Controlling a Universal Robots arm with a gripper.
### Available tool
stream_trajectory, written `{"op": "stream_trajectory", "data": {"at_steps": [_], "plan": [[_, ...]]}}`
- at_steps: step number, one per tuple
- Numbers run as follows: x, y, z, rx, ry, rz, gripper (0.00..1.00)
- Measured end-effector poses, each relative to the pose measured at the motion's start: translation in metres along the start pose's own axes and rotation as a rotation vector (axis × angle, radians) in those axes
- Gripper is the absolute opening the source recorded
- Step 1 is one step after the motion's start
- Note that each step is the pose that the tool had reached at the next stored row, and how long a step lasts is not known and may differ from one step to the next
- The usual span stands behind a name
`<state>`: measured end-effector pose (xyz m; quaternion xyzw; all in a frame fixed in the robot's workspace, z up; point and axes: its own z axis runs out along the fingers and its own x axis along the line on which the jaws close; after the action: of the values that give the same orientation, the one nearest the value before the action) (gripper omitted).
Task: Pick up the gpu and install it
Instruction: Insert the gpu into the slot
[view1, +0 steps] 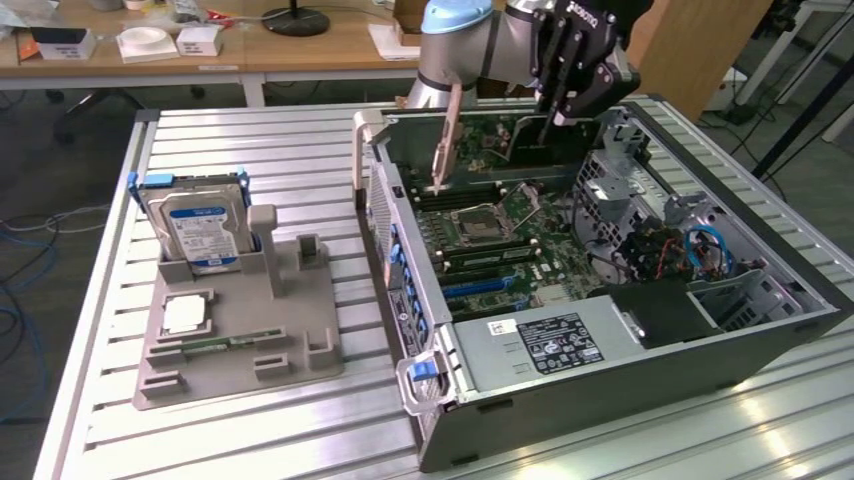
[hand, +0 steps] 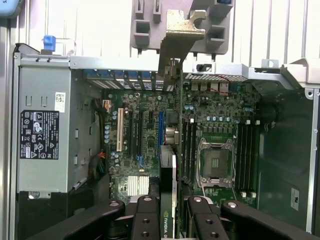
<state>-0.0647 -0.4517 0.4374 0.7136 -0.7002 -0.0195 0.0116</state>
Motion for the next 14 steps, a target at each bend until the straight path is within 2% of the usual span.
{"op": "stream_trajectory", "data": {"at_steps": [14], "plan": [[-0.0002,-0.0018,0.0028,0.0,0.0,0.0,0.26]]}}
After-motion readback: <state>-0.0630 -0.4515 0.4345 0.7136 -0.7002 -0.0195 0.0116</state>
